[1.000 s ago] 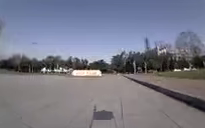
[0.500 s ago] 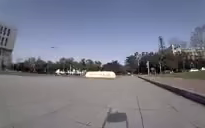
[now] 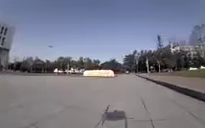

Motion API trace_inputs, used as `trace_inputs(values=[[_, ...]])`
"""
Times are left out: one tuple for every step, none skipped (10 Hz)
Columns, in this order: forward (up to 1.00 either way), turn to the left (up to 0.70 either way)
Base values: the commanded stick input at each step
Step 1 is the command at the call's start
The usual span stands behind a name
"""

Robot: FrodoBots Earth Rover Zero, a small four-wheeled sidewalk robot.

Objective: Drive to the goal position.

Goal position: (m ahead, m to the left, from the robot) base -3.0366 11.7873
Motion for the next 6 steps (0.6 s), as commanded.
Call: trace_inputs(values=[[1.00,-0.23],[1.00,0.03],[1.00,0.03],[1.00,0.03],[1.00,0.03],[1.00,0.03]])
